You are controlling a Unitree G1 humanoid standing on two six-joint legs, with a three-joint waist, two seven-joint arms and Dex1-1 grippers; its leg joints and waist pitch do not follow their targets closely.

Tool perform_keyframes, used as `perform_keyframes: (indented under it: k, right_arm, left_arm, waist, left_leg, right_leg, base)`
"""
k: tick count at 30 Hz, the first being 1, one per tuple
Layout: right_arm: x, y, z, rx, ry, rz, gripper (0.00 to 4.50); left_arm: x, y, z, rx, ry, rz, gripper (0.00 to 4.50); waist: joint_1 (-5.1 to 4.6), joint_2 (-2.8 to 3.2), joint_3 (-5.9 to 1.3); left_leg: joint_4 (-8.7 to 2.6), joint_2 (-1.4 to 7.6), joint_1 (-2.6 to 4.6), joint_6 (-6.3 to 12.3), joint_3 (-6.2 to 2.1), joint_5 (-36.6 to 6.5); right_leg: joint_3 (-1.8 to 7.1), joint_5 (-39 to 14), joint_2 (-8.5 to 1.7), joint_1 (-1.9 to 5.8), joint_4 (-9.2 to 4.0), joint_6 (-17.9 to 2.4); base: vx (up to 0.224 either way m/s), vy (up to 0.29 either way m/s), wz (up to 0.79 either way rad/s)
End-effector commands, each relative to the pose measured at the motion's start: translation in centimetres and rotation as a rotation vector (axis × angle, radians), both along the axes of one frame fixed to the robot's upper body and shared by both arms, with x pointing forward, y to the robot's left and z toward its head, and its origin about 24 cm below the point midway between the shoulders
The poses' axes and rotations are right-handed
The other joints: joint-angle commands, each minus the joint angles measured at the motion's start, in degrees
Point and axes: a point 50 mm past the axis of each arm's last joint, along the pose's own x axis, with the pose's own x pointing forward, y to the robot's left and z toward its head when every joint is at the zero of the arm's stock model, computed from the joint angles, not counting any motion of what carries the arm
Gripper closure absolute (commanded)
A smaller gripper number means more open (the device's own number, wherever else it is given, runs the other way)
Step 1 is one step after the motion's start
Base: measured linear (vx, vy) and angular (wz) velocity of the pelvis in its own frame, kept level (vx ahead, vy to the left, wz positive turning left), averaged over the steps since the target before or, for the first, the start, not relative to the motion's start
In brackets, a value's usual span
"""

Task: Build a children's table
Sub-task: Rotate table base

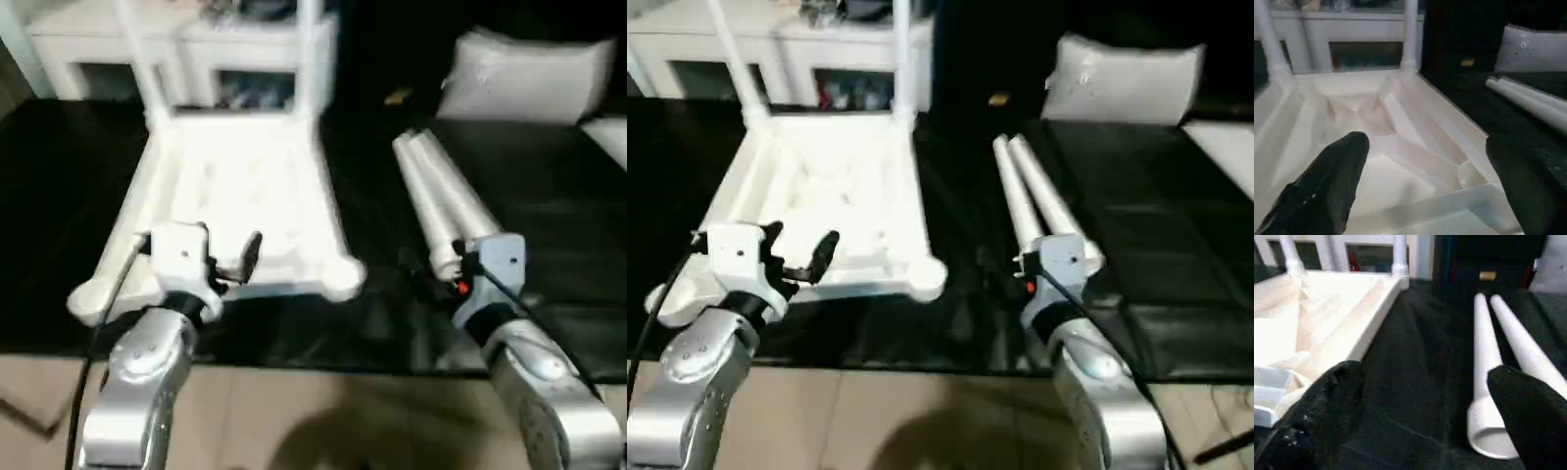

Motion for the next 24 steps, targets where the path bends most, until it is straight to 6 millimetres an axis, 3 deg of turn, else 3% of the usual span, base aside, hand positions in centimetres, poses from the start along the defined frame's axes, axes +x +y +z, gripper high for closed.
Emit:
perform_keyframes:
  k: [1,2,3,4,5,6,7,8,9,10,11,12,13,14,15,16,17,18,19,20,21,22,23,24]
  right_arm:
    - [0.1,-0.1,0.1,0.000,-0.008,0.000,0.00]
    - [0.2,-0.1,0.1,0.000,-0.010,0.001,0.00]
    - [0.2,-0.1,0.2,0.000,-0.011,0.001,0.00]
    - [0.2,-0.1,0.2,-0.001,-0.012,0.002,0.00]
    - [0.2,0.0,0.2,-0.002,-0.013,0.003,0.00]
    - [0.2,-0.1,0.2,-0.001,-0.014,0.003,0.00]
    - [0.2,-0.1,0.2,-0.002,-0.015,0.005,0.00]
    - [0.3,-0.1,0.2,-0.003,-0.015,0.006,0.00]
    - [0.3,-0.1,0.2,-0.004,-0.016,0.008,0.00]
    - [0.4,-0.1,0.2,-0.005,-0.018,0.012,0.00]
    - [0.5,0.0,0.3,-0.007,-0.018,0.018,0.00]
    - [0.5,0.0,0.3,-0.007,-0.018,0.019,0.00]
    - [0.5,0.0,0.3,-0.010,-0.015,0.032,0.00]
    - [0.6,0.1,0.3,-0.012,-0.013,0.037,0.00]
    - [0.6,0.1,0.3,-0.023,-0.010,0.049,0.00]
    - [0.6,0.2,0.3,-0.028,-0.005,0.060,0.00]
    - [0.6,0.2,0.2,-0.031,-0.002,0.066,0.00]
    - [0.7,0.3,0.3,-0.031,-0.001,0.067,0.00]
    - [0.9,0.2,0.5,-0.015,-0.010,0.043,0.00]
    - [0.9,0.1,0.6,-0.010,-0.015,0.030,0.00]
    - [1.1,0.0,0.6,-0.001,-0.010,0.011,0.00]
    - [1.2,-0.2,0.6,-0.014,-0.009,0.003,0.00]
    - [1.2,-0.2,0.6,-0.020,-0.006,0.006,0.00]
    - [1.3,-0.2,0.6,-0.023,-0.004,0.009,0.00]
  left_arm:
    - [0.2,-0.4,0.6,0.003,-0.024,-0.016,0.10]
    - [0.2,-0.4,0.6,0.002,-0.024,-0.017,0.10]
    - [0.3,-0.4,0.6,0.003,-0.025,-0.019,0.10]
    - [0.3,-0.4,0.6,0.003,-0.025,-0.020,0.10]
    - [0.3,-0.4,0.6,0.004,-0.026,-0.021,0.10]
    - [0.3,-0.4,0.7,0.004,-0.027,-0.020,0.10]
    - [0.3,-0.4,0.7,0.003,-0.027,-0.019,0.10]
    - [0.4,-0.5,0.7,0.003,-0.028,-0.019,0.10]
    - [0.4,-0.5,0.7,0.002,-0.028,-0.018,0.10]
    - [0.4,-0.5,0.6,0.002,-0.028,-0.018,0.10]
    - [0.4,-0.5,0.6,0.003,-0.029,-0.018,0.10]
    - [0.4,-0.5,0.6,0.003,-0.029,-0.018,0.10]
    - [0.4,-0.5,0.6,0.003,-0.029,-0.017,0.10]
    - [0.4,-0.5,0.6,0.004,-0.029,-0.017,0.10]
    - [0.4,-0.5,0.6,0.004,-0.030,-0.017,0.10]
    - [0.4,-0.5,0.7,0.004,-0.030,-0.018,0.10]
    - [0.4,-0.5,0.7,0.005,-0.031,-0.018,0.10]
    - [0.4,-0.5,0.7,0.008,-0.032,-0.022,0.10]
    - [0.4,-0.5,0.7,0.010,-0.033,-0.025,0.10]
    - [0.4,-0.6,0.7,0.011,-0.033,-0.027,0.10]
    - [0.4,-0.6,0.7,0.018,-0.031,-0.032,0.10]
    - [0.4,-0.6,0.6,0.026,-0.028,-0.037,0.10]
    - [0.4,-0.6,0.6,0.039,-0.023,-0.044,0.10]
    - [0.4,-0.6,0.5,0.047,-0.020,-0.048,0.10]
  waist:
    - [1.69,-1.58,-3.61]
    - [1.76,-0.30,-3.32]
    - [1.36,-0.61,-3.30]
    - [0.85,0.86,-3.12]
    - [0.77,2.87,-3.46]
    - [-0.36,5.07,-4.11]
    - [-2.94,6.97,-4.65]
    - [-5.27,5.41,-6.37]
    - [-4.92,5.63,-6.06]
    - [-5.22,5.15,-5.61]
    - [-5.86,4.02,-4.69]
    - [-6.09,3.23,-4.44]
    - [-5.79,0.92,-3.69]
    - [-3.90,-1.97,-3.11]
    - [-3.21,-0.78,-3.80]
    - [-2.88,-1.10,-3.43]
    - [-2.70,-0.20,-2.56]
    - [-3.00,0.48,-2.34]
    - [-3.61,1.25,-2.52]
    - [-3.36,2.44,-1.94]
    - [-5.33,4.58,-2.09]
    - [-6.70,4.79,-2.46]
    - [-7.17,5.24,-3.33]
    - [-7.10,5.10,-3.48]
  left_leg:
    - [3.73,-1.68,-8.16,8.25,-4.87,2.2]
    - [3.43,-2.27,-10.22,6.82,-5.86,9.7]
    - [2.60,-2.19,-10.50,6.02,-5.73,12.7]
    - [-0.76,-1.65,-10.14,5.98,-5.53,17.3]
    - [-3.30,-0.19,-8.57,6.12,-6.05,17.4]
    - [-6.47,2.46,-5.95,8.40,-7.34,14.5]
    - [-8.17,8.14,0.96,18.61,-14.43,6.0]
    - [-7.03,9.96,3.67,27.75,-17.39,14.2]
    - [-6.04,8.67,3.33,29.17,-16.42,19.1]
    - [-5.89,8.31,2.45,29.53,-15.24,22.1]
    - [-7.53,6.19,-0.68,28.20,-11.39,22.1]
    - [-7.97,5.98,-1.50,27.52,-10.34,18.0]
    - [-7.07,2.08,-3.56,21.70,-6.91,4.0]
    - [0.28,-3.38,-7.33,13.78,-4.46,-3.5]
    - [1.76,-2.47,-7.50,10.53,-5.76,-0.7]
    - [2.23,-1.81,-9.02,6.55,-6.56,3.3]
    - [1.31,-0.89,-9.85,7.00,-7.16,5.9]
    - [0.70,-0.17,-8.27,6.52,-6.95,5.6]
    - [-0.80,0.36,-8.42,7.96,-6.53,5.9]
    - [-2.02,0.84,-7.17,7.93,-6.71,3.6]
    - [-5.76,3.46,-2.37,3.65,-7.15,-7.8]
    - [-9.25,6.49,0.68,0.35,-9.88,-25.2]
    - [-11.37,8.40,2.14,-0.06,-12.23,-27.6]
    - [-11.22,8.54,2.70,2.16,-12.98,-25.1]
  right_leg:
    - [11.92,-12.2,-8.70,6.98,-12.14,3.4]
    - [7.92,4.4,-7.11,8.08,-11.06,1.3]
    - [6.20,10.9,-5.75,7.53,-11.09,0.4]
    - [2.87,12.6,-3.29,6.74,-11.74,-1.3]
    - [1.56,9.5,-2.94,6.04,-12.21,-1.8]
    - [-0.83,5.0,-0.13,5.94,-11.87,0.5]
    - [-0.83,-2.9,2.78,-0.90,-2.70,1.5]
    - [0.78,-4.3,1.78,-4.20,1.12,2.3]
    - [1.15,-2.7,1.82,-5.60,1.35,3.5]
    - [1.70,-0.2,1.57,-6.47,1.86,5.2]
    - [2.00,6.4,1.95,-6.58,1.97,7.5]
    - [2.74,8.8,1.31,-6.37,0.58,6.5]
    - [4.83,13.2,-0.18,-4.46,-6.57,3.1]
    - [9.91,-9.2,-6.36,0.26,-13.69,5.6]
    - [11.33,-16.8,-9.12,1.89,-13.79,3.1]
    - [10.79,-23.6,-7.99,2.84,-13.56,-0.5]
    - [4.67,-23.3,-10.85,3.07,-14.70,1.3]
    - [3.09,-26.3,-11.37,2.11,-16.12,-0.7]
    - [0.62,-27.5,-10.18,4.09,-16.69,-5.4]
    - [-0.53,-28.6,-9.54,3.97,-17.29,-6.6]
    - [-0.96,-26.7,-3.46,1.36,-15.07,-6.8]
    - [-1.28,-15.1,0.31,-0.07,-9.63,-6.8]
    - [0.07,-2.8,1.04,-1.64,-4.89,-4.3]
    - [0.53,0.3,1.00,-2.76,-3.86,-2.3]
  base:
    - [0.123,-0.104,-0.05]
    - [0.145,-0.057,0.09]
    - [0.156,-0.018,-0.08]
    - [0.156,-0.018,-0.08]
    - [0.174,0.040,-0.04]
    - [0.212,0.059,0.00]
    - [0.212,0.059,0.00]
    - [0.191,0.024,-0.05]
    - [0.136,0.011,-0.03]
    - [0.136,0.011,-0.03]
    - [0.096,-0.004,0.03]
    - [0.073,-0.067,0.04]
    - [0.073,-0.067,0.04]
    - [0.042,-0.105,-0.04]
    - [0.034,-0.087,-0.13]
    - [0.034,-0.087,-0.13]
    - [0.059,-0.051,0.15]
    - [0.078,0.001,0.55]
    - [0.078,0.001,0.55]
    - [0.098,0.054,0.73]
    - [0.060,0.069,0.50]
    - [0.060,0.069,0.50]
    - [0.071,0.070,0.18]
    - [0.064,0.038,0.07]
